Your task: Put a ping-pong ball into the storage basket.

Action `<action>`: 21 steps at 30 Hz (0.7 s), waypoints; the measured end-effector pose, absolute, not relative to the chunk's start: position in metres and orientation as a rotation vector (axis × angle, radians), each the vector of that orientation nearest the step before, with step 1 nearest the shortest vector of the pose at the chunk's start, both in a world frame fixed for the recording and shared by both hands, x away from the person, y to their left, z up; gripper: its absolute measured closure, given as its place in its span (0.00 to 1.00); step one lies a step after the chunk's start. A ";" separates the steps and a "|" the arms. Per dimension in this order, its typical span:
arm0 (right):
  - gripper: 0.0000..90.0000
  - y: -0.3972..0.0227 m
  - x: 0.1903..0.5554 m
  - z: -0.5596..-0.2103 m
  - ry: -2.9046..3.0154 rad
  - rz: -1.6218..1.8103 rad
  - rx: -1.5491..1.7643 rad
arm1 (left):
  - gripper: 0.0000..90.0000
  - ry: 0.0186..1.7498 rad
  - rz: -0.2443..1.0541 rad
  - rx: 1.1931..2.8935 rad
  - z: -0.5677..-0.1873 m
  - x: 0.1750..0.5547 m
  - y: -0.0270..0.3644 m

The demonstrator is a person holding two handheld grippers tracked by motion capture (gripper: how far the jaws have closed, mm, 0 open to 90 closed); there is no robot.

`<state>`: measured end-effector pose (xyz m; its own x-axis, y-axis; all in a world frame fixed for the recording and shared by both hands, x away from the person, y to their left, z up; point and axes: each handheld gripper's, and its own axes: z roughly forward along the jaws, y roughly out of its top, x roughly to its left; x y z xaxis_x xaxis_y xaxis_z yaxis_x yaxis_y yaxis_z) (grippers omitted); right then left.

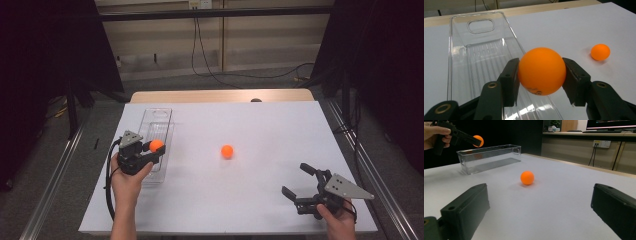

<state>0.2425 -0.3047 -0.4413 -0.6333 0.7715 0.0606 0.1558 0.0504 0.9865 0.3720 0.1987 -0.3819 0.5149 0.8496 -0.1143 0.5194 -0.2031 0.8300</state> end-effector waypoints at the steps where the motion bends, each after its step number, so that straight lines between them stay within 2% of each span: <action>1: 0.01 -0.305 0.243 -0.441 1.838 1.622 0.928 | 0.57 1.132 0.470 1.869 -0.382 0.372 0.199; 21: 0.01 -0.305 0.243 -0.441 1.838 1.622 0.927 | 0.57 1.164 0.497 1.883 -0.387 0.374 0.204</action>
<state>0.2426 -0.3050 -0.4414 -0.6337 0.7712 0.0602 0.1554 0.0507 0.9865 0.3742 0.2040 -0.3867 0.4889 0.8672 -0.0945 0.5316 -0.2103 0.8205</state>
